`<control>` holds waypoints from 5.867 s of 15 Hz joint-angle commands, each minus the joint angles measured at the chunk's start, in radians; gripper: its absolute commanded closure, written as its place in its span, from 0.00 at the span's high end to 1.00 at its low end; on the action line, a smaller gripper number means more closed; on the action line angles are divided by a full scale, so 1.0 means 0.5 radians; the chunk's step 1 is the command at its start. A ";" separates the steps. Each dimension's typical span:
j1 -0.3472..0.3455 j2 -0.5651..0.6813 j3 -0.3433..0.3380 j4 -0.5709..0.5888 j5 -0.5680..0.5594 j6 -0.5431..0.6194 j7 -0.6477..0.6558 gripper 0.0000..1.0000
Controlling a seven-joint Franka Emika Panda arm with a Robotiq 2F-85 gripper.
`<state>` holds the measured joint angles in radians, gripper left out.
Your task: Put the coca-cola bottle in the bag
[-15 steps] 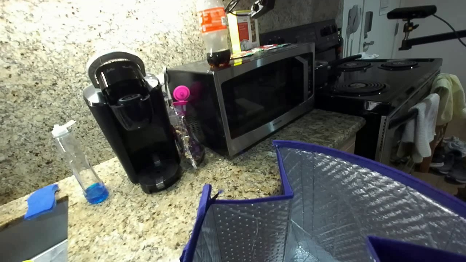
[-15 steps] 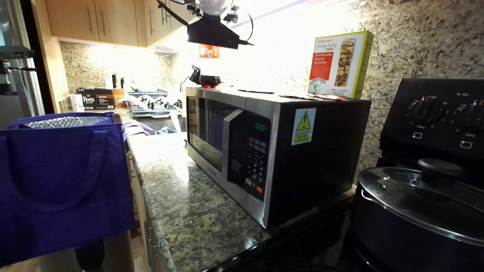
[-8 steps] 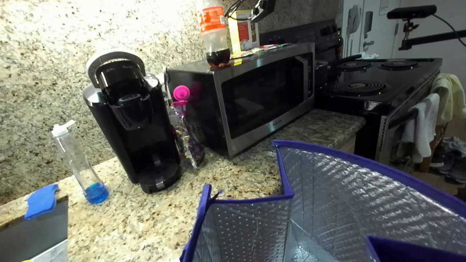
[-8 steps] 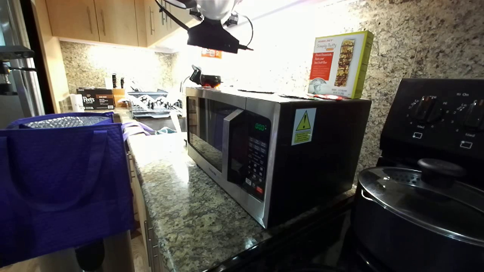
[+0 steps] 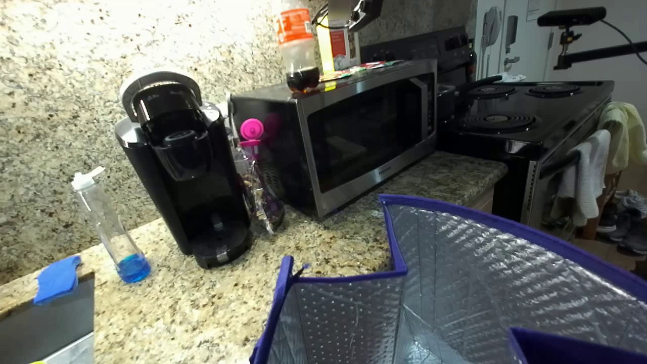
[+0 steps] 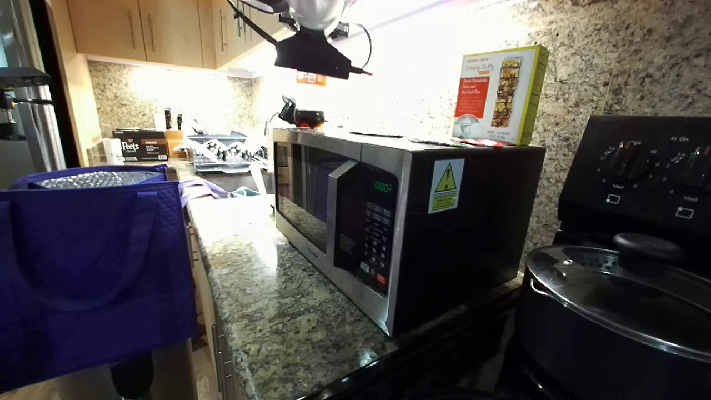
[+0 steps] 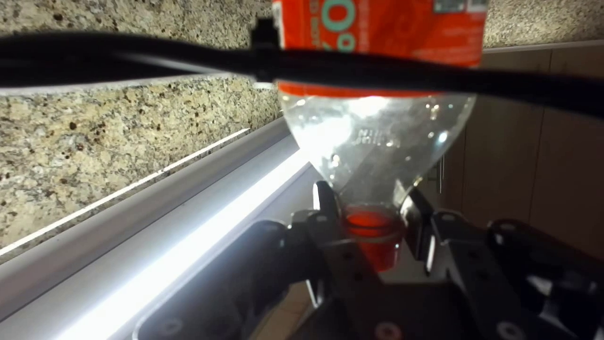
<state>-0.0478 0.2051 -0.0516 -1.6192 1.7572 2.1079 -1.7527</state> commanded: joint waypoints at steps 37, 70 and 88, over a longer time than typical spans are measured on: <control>0.395 -0.716 0.512 -1.185 -0.446 -0.513 -0.445 0.11; 0.650 0.163 0.540 -1.209 -0.279 0.112 -1.425 0.62; 0.689 -0.689 0.646 -1.586 0.551 0.265 -1.395 1.00</control>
<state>0.2900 0.0130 0.2535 -2.3242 1.9272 2.1517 -2.4706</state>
